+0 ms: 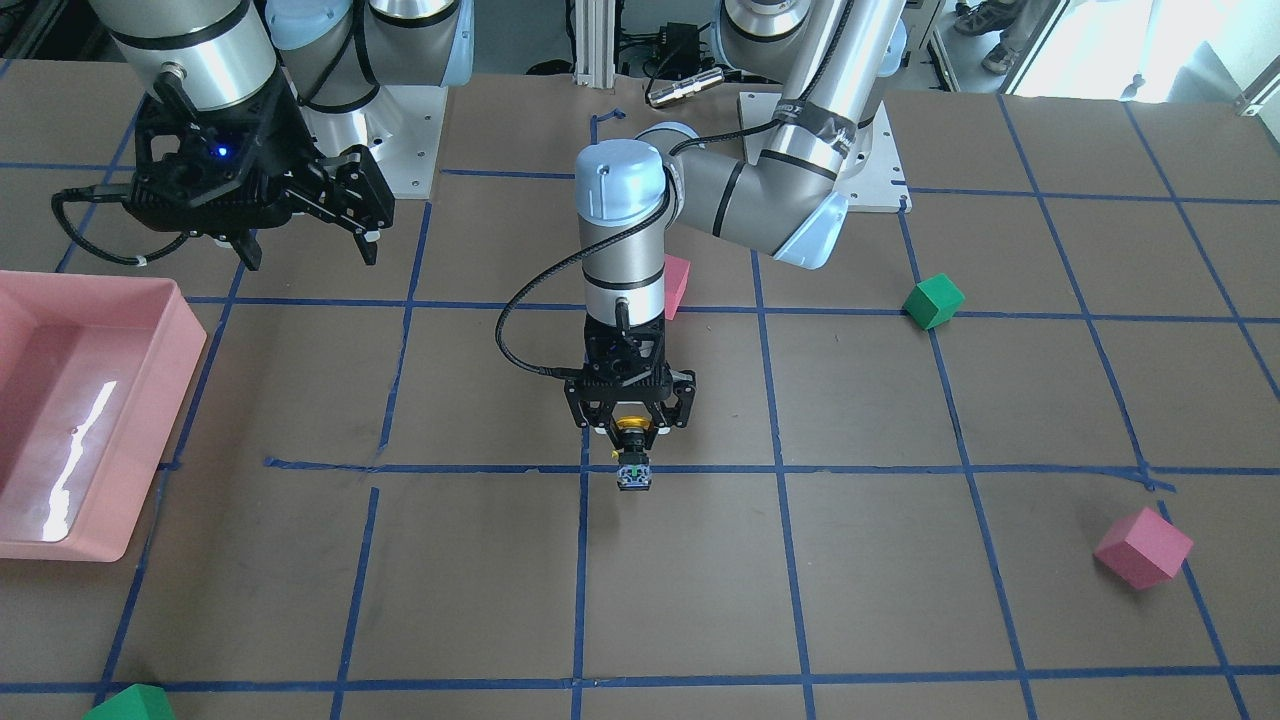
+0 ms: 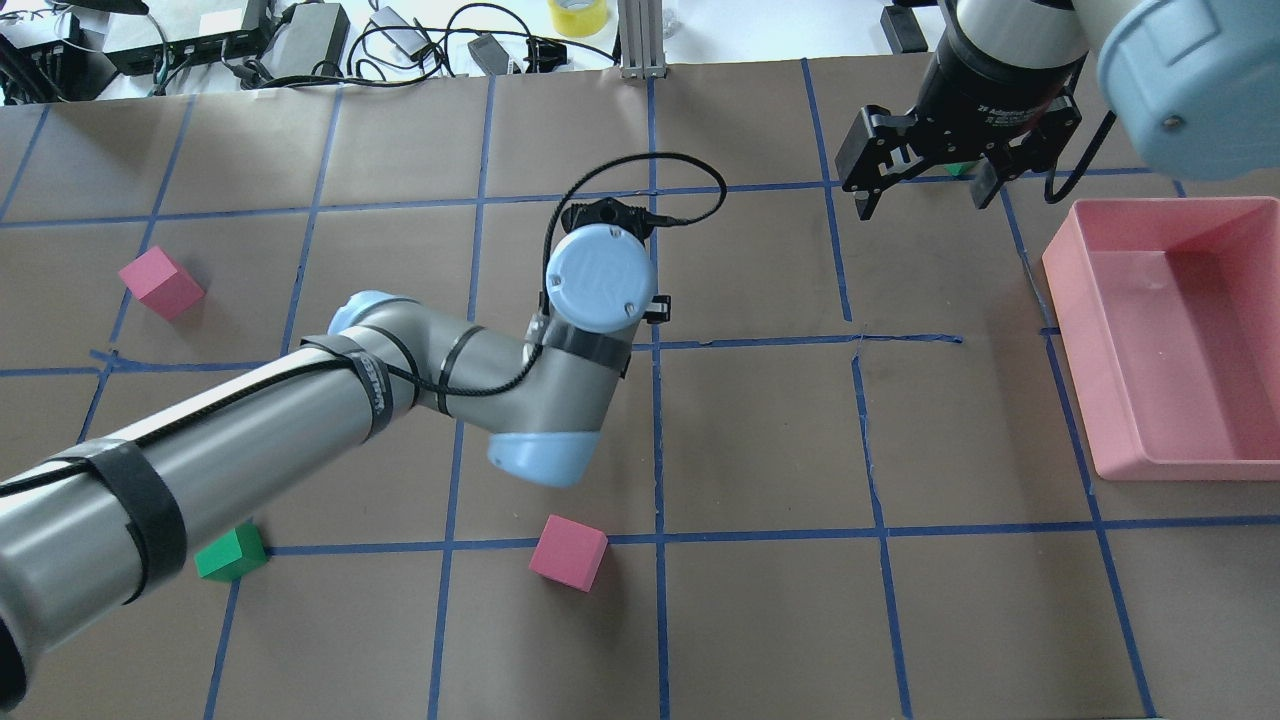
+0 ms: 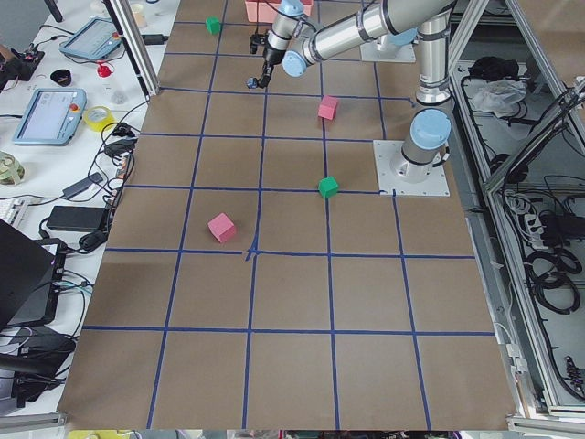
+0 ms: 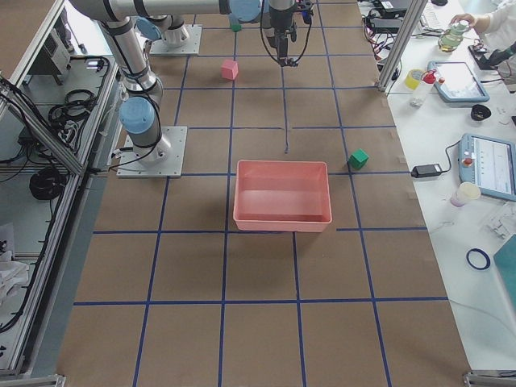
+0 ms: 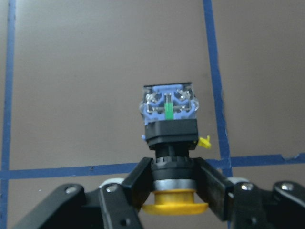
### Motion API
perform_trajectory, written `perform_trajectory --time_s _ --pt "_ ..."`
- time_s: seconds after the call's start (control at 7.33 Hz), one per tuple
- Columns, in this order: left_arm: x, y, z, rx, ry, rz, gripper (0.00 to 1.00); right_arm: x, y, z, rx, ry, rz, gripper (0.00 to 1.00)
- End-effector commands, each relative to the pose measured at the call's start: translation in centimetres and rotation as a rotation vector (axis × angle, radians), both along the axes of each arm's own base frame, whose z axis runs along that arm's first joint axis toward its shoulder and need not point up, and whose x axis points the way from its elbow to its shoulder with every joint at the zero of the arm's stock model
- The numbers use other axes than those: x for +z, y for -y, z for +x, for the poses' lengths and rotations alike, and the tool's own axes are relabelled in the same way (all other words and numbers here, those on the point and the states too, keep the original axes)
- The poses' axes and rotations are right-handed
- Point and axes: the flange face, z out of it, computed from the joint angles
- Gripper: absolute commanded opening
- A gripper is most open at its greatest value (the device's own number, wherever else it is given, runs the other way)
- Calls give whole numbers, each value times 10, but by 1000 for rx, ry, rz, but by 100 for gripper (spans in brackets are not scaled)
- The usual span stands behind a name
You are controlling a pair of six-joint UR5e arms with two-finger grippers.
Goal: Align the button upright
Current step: 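Lift the switch with the left gripper and rotate it upright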
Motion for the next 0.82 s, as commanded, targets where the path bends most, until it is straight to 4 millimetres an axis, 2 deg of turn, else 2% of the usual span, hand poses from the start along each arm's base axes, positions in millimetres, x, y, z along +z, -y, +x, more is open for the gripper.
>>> perform_trajectory --time_s 0.0,0.27,0.41,0.55,0.68 --pt "17 29 20 151 -54 180 0 0 0 0 -2 0 0 100" --pt "12 43 1 417 -194 334 0 0 0 0 -3 0 0 100" --pt "5 53 -7 534 -235 399 0 0 0 0 -3 0 -2 100" --pt "-8 62 -13 728 -344 487 0 0 0 0 -5 0 0 100" --pt "-15 87 24 866 -515 607 0 0 0 0 -5 0 -2 100"
